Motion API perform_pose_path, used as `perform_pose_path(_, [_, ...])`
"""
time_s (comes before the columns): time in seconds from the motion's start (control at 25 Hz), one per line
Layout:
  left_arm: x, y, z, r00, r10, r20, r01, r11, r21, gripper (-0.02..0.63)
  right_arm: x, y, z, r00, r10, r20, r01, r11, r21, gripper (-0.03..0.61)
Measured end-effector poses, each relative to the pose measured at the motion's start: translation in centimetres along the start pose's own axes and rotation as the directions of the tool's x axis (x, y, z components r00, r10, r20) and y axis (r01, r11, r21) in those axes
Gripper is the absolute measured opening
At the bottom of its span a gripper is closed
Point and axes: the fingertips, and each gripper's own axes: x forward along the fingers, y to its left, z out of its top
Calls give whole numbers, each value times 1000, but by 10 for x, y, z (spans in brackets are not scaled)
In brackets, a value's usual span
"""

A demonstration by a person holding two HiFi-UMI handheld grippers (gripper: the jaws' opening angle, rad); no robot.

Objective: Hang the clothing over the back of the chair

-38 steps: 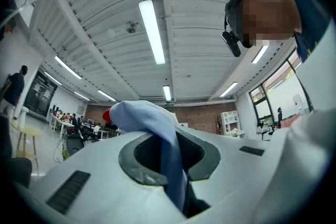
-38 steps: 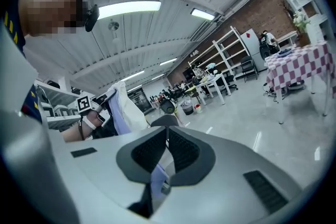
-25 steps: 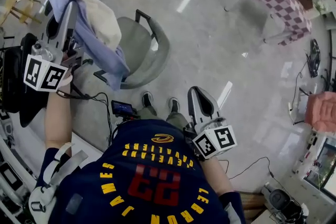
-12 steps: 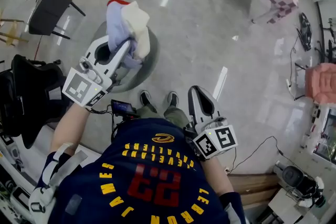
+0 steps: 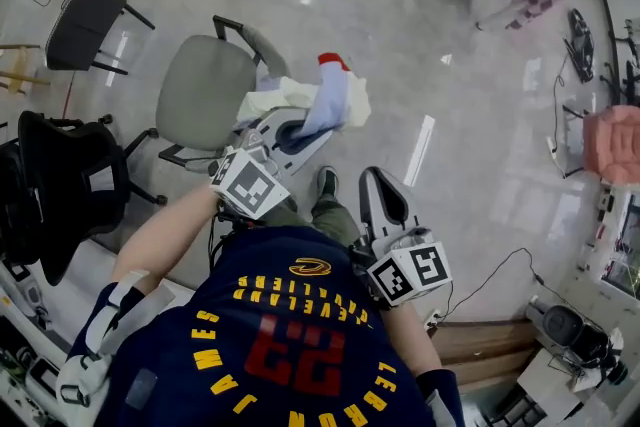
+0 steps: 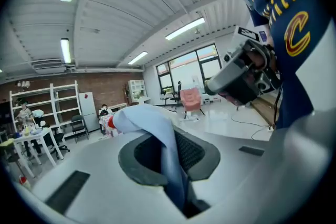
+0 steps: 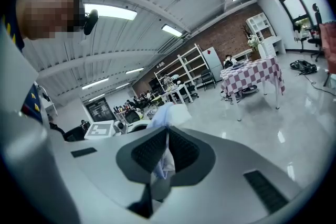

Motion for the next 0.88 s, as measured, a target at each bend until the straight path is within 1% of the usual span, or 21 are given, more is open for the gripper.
perform_pose_path(0.08, [19, -23, -13, 998, -48, -45, 48, 999, 20, 40, -3, -4, -1, 1000, 3, -1, -3, 1000, 8, 21])
perform_pose_path(0.2, [42, -48, -40, 988, -90, -124, 94, 995, 33, 40, -8, -12, -3, 1000, 6, -6, -6, 1000, 22, 21])
perform_pose_path(0.28, [54, -62, -61, 977, -105, -187, 115, 993, 40, 40, -11, -19, -5, 1000, 9, -12, -9, 999, 31, 21])
perform_pose_path(0.32, [60, -68, -73, 967, -113, -229, 126, 991, 42, 40, -13, -22, -6, 1000, 11, -15, -10, 999, 36, 21])
perform_pose_path(0.36, [65, -75, -87, 952, -121, -282, 139, 989, 43, 40, -15, -25, -7, 1000, 11, -17, -11, 999, 40, 21])
perform_pose_path(0.4, [71, -81, -103, 930, -132, -343, 155, 987, 43, 40, -16, -29, -7, 1000, 11, -20, -10, 999, 44, 21])
perform_pose_path(0.48, [80, -95, -135, 872, -155, -465, 198, 979, 44, 40, -20, -38, -8, 1000, 7, -26, -6, 998, 55, 21])
perform_pose_path(0.52, [83, -103, -149, 842, -168, -513, 221, 974, 44, 40, -21, -43, -9, 1000, 5, -28, -3, 998, 60, 21])
perform_pose_path(0.56, [85, -111, -163, 815, -180, -551, 243, 969, 43, 40, -23, -48, -10, 1000, 2, -31, 0, 998, 64, 21])
perform_pose_path(0.64, [88, -122, -186, 775, -195, -601, 266, 963, 30, 40, -27, -56, -11, 999, -4, -32, 6, 997, 73, 21])
perform_pose_path(0.68, [89, -126, -196, 760, -198, -619, 264, 964, 17, 40, -29, -61, -11, 999, -7, -31, 9, 997, 78, 21])
perform_pose_path(0.76, [90, -127, -213, 739, -194, -645, 239, 971, -18, 40, -34, -71, -10, 1000, -11, -29, 14, 996, 89, 21])
perform_pose_path(0.84, [92, -124, -223, 728, -186, -660, 208, 977, -47, 40, -36, -81, -9, 1000, -11, -30, 14, 995, 102, 21])
perform_pose_path(0.88, [93, -123, -224, 727, -184, -662, 195, 979, -58, 40, -37, -86, -9, 999, -8, -32, 11, 994, 108, 21])
